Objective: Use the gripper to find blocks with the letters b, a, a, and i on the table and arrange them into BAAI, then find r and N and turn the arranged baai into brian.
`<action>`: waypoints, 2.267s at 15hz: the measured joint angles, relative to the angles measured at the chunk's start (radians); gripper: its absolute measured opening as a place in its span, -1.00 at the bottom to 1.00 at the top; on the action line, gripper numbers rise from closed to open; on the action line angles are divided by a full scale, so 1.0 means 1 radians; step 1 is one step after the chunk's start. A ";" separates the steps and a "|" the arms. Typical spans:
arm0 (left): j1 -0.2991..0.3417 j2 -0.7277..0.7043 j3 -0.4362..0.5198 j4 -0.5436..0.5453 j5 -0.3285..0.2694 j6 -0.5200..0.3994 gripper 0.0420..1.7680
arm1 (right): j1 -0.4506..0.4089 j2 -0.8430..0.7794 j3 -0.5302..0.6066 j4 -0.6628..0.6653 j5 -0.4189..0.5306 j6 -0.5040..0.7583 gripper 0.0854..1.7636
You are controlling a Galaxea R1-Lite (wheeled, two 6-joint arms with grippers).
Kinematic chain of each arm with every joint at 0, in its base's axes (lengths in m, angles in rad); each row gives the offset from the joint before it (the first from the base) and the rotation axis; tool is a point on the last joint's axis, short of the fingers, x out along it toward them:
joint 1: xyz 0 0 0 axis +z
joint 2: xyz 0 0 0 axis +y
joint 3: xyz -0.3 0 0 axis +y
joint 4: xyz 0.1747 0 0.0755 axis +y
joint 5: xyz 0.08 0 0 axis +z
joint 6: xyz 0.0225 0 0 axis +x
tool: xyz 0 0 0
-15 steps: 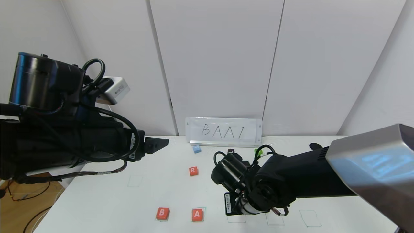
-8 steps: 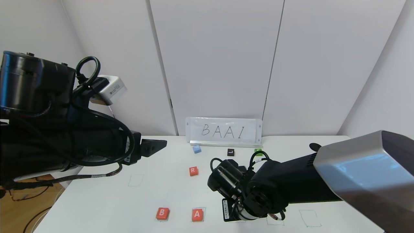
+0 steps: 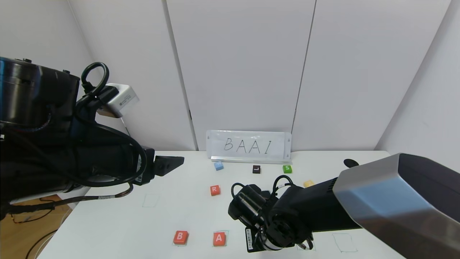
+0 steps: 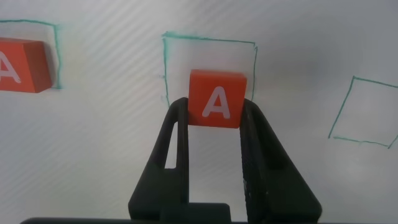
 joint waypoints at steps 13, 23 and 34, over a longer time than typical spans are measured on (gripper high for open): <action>-0.010 -0.003 0.008 -0.001 0.000 0.009 0.94 | 0.005 0.030 0.008 -0.029 0.000 0.000 -0.46; -0.016 0.003 0.013 -0.001 0.000 0.010 0.94 | 0.002 0.012 0.008 -0.027 0.001 0.001 0.35; -0.017 0.008 0.016 -0.002 0.000 0.020 0.94 | -0.087 -0.165 0.107 -0.019 0.007 -0.156 0.79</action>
